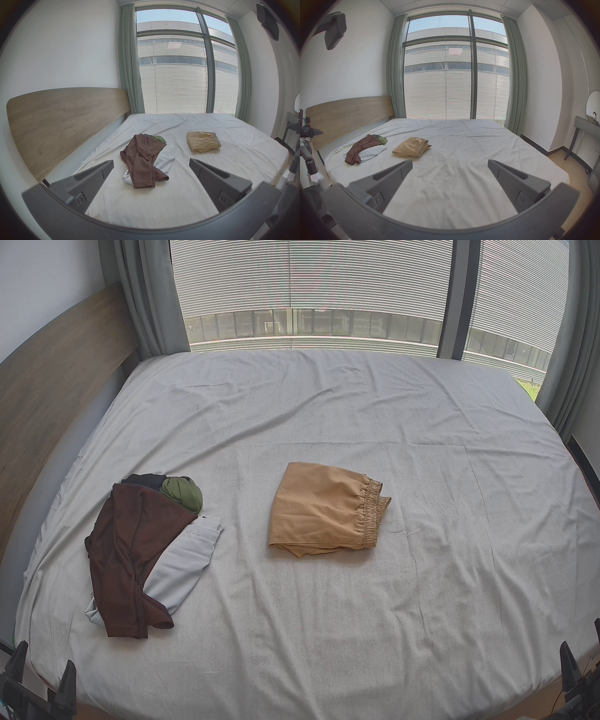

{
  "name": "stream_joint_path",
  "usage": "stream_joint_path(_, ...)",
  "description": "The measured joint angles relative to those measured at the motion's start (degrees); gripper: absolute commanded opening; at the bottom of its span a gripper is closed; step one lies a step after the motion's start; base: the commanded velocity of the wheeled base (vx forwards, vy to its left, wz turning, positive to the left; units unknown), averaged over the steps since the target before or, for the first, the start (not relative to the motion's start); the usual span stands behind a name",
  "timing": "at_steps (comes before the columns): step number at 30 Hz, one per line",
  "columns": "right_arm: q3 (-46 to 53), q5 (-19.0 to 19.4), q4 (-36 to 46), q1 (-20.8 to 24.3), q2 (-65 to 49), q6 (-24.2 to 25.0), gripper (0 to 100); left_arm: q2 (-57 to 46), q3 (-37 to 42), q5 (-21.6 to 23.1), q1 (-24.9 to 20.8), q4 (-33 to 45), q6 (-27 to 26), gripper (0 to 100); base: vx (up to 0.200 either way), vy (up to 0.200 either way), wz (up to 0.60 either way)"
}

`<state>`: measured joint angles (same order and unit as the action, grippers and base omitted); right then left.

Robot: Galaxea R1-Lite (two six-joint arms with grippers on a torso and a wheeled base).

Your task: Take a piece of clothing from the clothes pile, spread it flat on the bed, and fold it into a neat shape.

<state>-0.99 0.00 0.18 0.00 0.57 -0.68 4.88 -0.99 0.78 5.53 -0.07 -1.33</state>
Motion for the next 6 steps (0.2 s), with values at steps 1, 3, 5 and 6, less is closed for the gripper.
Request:
stream_joint_path(1,0.00,0.00,0.00,0.00,0.00,0.00,100,0.02,0.00,0.01,0.05,0.00,0.00,100,0.000,0.000,0.00)
stream_joint_path(3,0.00,0.00,0.00,0.00,0.00,0.00,100,0.02,0.00,0.01,0.05,0.00,0.00,100,0.000,0.000,0.00)
stream_joint_path(5,0.00,0.00,-0.02,0.00,0.02,0.04,100,0.05,-0.02,0.01,0.06,0.00,0.00,100,0.000,0.000,0.00)
stream_joint_path(6,0.00,0.00,-0.05,0.00,0.02,0.13,100,0.05,-0.02,0.01,0.09,0.00,0.02,100,0.000,0.000,0.00)
